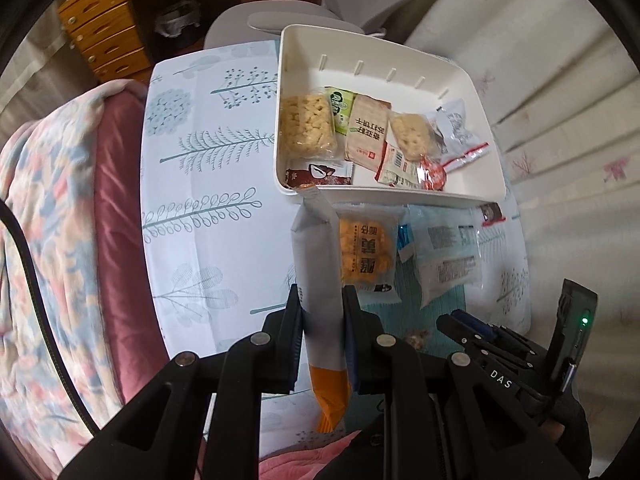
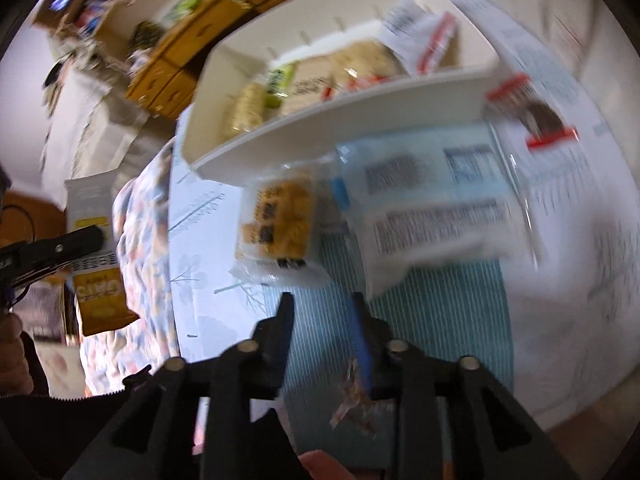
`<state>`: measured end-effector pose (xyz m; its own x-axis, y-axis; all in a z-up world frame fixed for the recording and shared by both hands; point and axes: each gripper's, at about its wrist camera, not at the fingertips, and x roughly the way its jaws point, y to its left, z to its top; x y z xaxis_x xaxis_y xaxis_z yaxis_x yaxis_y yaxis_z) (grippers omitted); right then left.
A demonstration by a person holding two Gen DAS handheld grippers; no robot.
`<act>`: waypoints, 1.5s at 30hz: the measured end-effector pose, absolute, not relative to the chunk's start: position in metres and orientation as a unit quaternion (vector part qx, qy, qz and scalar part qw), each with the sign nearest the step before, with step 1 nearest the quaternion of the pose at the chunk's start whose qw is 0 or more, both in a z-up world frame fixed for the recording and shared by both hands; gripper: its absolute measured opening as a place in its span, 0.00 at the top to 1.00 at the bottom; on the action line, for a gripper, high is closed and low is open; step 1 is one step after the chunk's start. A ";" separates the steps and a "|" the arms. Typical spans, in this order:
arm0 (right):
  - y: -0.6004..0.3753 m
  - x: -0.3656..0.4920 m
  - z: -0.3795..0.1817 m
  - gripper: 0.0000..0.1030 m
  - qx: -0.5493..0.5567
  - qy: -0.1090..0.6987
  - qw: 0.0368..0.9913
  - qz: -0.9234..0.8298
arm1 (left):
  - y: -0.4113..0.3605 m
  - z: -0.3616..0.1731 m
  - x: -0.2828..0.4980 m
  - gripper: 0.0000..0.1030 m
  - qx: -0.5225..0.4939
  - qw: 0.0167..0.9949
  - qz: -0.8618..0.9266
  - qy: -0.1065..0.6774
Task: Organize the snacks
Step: 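Lift the white oat-stick packet with the left tool while the right tool moves toward the small clear nut bag, then close the right tool on the small clear nut bag and lift it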
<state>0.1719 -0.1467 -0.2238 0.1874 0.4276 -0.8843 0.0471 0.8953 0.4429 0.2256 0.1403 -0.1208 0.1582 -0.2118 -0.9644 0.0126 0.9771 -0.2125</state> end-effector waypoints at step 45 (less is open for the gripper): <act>-0.132 0.124 -0.257 0.63 0.245 0.687 0.684 -0.006 | 0.135 -0.114 0.273 0.84 0.002 0.765 -0.164 0.623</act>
<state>0.1241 -0.1325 -0.2568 0.0571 0.3293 -0.9425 0.3447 0.8795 0.3281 0.2734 0.1348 -0.1142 0.1698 -0.2480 -0.9538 0.2525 0.9465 -0.2011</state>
